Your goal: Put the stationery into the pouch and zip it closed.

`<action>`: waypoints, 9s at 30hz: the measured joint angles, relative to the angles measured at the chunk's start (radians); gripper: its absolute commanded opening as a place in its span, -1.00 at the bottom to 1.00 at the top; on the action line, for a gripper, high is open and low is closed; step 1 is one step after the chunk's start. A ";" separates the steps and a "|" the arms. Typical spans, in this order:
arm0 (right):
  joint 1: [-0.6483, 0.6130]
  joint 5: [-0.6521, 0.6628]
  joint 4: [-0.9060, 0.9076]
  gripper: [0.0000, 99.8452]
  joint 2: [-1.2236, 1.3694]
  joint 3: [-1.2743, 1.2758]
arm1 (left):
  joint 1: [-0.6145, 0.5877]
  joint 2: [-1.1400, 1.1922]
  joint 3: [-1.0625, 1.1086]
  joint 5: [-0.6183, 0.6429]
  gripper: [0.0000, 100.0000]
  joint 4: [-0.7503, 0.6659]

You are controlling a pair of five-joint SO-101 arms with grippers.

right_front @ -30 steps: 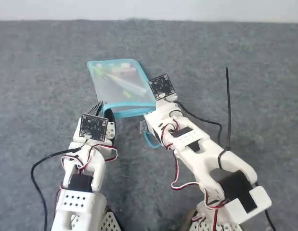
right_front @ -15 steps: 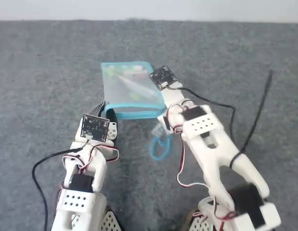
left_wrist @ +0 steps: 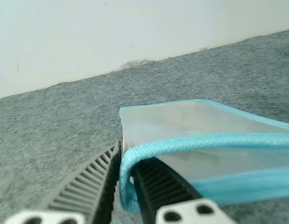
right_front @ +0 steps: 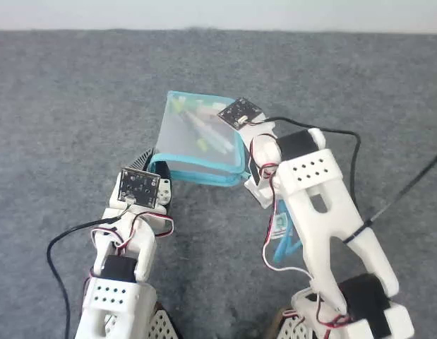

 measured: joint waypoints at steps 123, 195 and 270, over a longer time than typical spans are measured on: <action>-0.292 -0.081 -0.433 -0.51 -0.434 0.514 | -0.071 0.000 -0.089 0.107 -0.98 0.215; -0.316 0.152 -0.049 -0.33 -0.654 0.325 | 0.089 -0.002 -0.100 0.058 -0.98 0.218; 0.044 -0.204 -0.542 -0.99 -0.052 0.213 | 0.186 -0.002 -0.299 0.063 -0.46 0.560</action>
